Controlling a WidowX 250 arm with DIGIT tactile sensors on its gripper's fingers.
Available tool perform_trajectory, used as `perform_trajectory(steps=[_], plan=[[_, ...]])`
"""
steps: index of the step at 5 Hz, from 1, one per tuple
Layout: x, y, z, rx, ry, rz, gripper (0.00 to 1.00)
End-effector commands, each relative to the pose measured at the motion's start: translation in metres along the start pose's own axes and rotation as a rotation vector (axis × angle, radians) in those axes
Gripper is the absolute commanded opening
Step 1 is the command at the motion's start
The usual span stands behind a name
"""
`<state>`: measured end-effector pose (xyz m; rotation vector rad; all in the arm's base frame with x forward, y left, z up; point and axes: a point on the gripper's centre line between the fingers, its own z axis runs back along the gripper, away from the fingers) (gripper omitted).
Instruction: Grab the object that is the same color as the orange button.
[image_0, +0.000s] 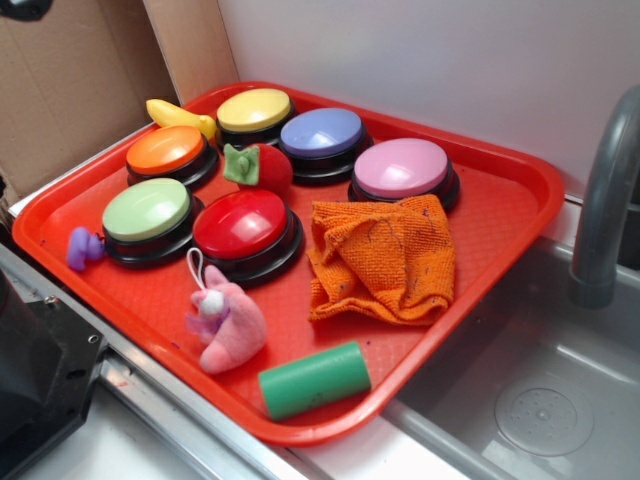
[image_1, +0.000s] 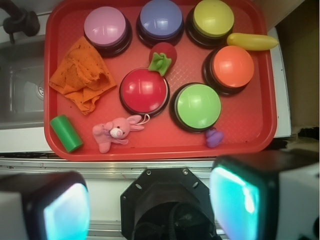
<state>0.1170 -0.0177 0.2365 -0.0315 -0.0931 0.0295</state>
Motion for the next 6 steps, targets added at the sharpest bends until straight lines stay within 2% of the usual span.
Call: perform_trajectory(steps=[1, 2, 3, 4, 5, 6], plan=[[0.000, 0.000, 0.000, 0.000, 0.000, 0.000, 1.00], [0.014, -0.018, -0.012, 0.055, -0.074, -0.161, 1.00], [0.028, -0.041, -0.029, 0.084, -0.130, -0.301, 1.00], [0.051, -0.065, -0.059, 0.073, -0.182, -0.380, 1.00], [0.069, -0.084, -0.088, 0.098, -0.205, -0.420, 1.00], [0.088, -0.106, -0.128, 0.140, -0.202, -0.491, 1.00]])
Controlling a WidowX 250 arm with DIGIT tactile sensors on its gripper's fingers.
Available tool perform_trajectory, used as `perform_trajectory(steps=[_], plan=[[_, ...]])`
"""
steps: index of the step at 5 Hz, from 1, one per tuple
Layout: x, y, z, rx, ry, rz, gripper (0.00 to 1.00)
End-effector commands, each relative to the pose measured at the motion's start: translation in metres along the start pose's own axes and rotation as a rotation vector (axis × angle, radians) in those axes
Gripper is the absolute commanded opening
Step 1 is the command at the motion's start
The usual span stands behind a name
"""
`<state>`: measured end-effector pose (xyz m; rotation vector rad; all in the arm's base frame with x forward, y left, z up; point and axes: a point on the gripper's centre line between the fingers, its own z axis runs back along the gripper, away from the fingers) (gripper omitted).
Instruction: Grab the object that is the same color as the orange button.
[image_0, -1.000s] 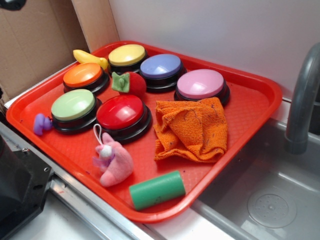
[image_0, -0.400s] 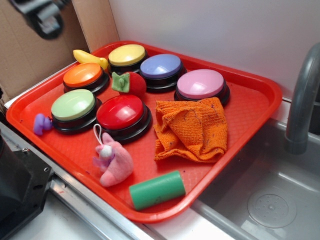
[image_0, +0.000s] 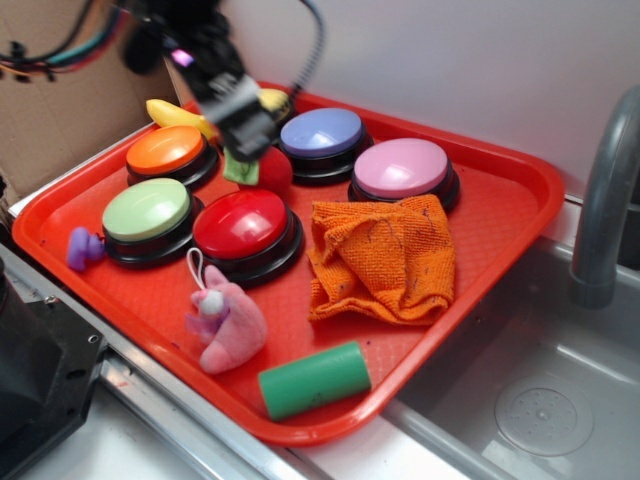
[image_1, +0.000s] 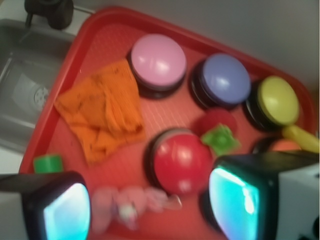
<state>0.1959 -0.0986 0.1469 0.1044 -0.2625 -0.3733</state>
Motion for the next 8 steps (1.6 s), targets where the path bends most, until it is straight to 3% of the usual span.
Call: perform_trajectory(steps=[1, 5, 6, 8], plan=[[0.030, -0.028, -0.061, 0.014, -0.016, -0.096, 1.00], [0.021, -0.015, -0.125, -0.028, 0.101, -0.024, 1.00], [0.018, -0.013, -0.130, -0.026, 0.098, 0.000, 0.00], [0.015, -0.009, -0.138, -0.016, 0.144, 0.037, 0.00]])
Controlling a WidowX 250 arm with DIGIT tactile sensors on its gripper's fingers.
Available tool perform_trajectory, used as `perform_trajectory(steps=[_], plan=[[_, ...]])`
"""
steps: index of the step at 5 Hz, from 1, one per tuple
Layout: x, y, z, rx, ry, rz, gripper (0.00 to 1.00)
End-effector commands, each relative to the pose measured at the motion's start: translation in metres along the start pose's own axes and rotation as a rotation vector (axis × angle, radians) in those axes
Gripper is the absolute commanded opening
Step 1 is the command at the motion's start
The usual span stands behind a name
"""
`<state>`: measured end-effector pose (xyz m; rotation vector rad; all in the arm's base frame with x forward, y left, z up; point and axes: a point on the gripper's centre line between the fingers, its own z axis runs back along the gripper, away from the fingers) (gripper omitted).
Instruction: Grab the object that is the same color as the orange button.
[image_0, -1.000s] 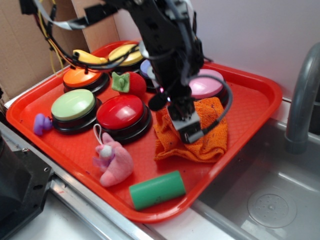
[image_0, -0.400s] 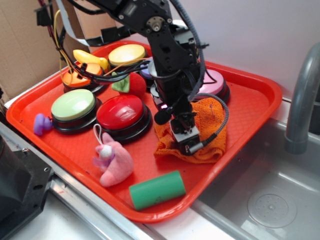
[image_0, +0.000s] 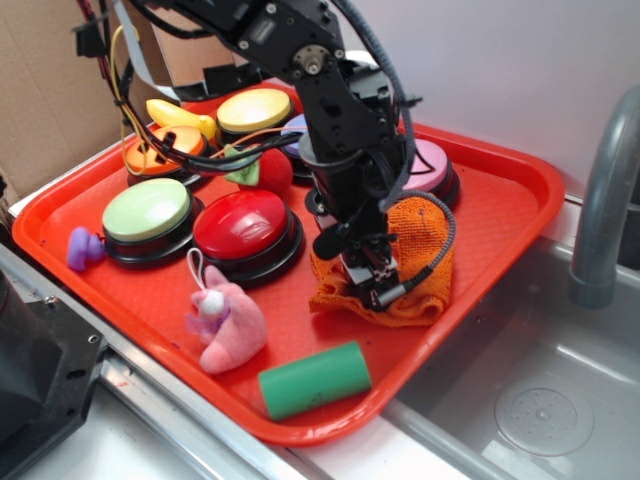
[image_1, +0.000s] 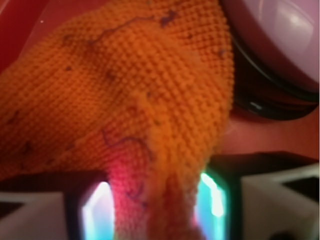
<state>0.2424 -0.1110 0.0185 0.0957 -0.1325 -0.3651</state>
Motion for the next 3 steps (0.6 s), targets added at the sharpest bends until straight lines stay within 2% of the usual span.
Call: perform_trajectory(steps=[1, 2, 3], plan=[[-0.002, 0.010, 0.004, 0.024, 0.039, 0.095, 0.00], [-0.006, 0.015, 0.015, -0.010, 0.075, 0.088, 0.00], [-0.011, 0.029, 0.053, -0.024, 0.107, 0.136, 0.00]])
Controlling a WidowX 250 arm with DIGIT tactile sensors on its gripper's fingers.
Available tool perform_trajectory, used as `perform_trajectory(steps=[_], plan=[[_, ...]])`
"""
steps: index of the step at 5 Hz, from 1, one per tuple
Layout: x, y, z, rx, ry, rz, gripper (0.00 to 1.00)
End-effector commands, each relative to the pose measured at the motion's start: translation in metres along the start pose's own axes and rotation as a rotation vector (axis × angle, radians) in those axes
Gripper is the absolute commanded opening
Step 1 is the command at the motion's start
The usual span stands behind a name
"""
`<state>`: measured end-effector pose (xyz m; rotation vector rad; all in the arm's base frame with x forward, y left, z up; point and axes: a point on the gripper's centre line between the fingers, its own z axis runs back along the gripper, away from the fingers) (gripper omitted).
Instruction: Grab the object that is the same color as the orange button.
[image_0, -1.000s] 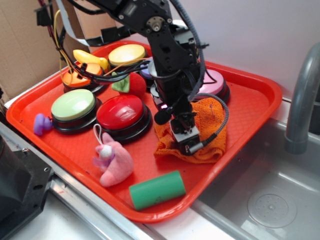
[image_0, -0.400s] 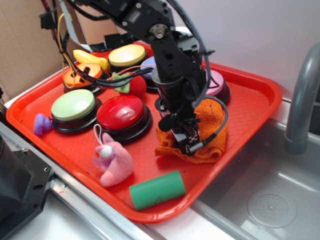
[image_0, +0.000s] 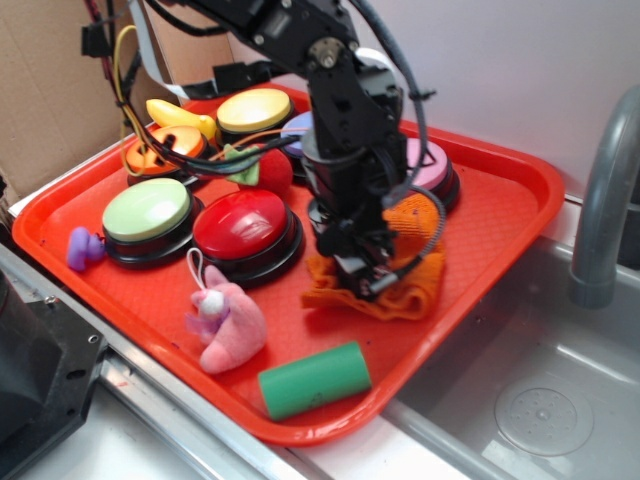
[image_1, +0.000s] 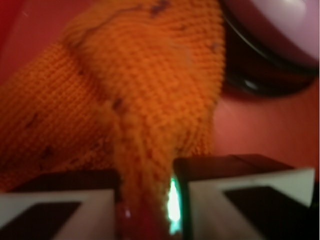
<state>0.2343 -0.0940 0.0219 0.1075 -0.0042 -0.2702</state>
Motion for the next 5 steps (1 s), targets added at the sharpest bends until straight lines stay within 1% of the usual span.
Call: perform_trajectory(steps=[1, 2, 3, 4, 5], plan=[[-0.022, 0.041, 0.088, -0.022, -0.060, 0.138, 0.00], [-0.041, 0.065, 0.121, -0.031, -0.129, 0.236, 0.00], [-0.063, 0.088, 0.144, -0.010, -0.136, 0.349, 0.00], [-0.076, 0.098, 0.144, -0.035, -0.131, 0.417, 0.00], [-0.069, 0.095, 0.135, -0.072, -0.083, 0.442, 0.00]])
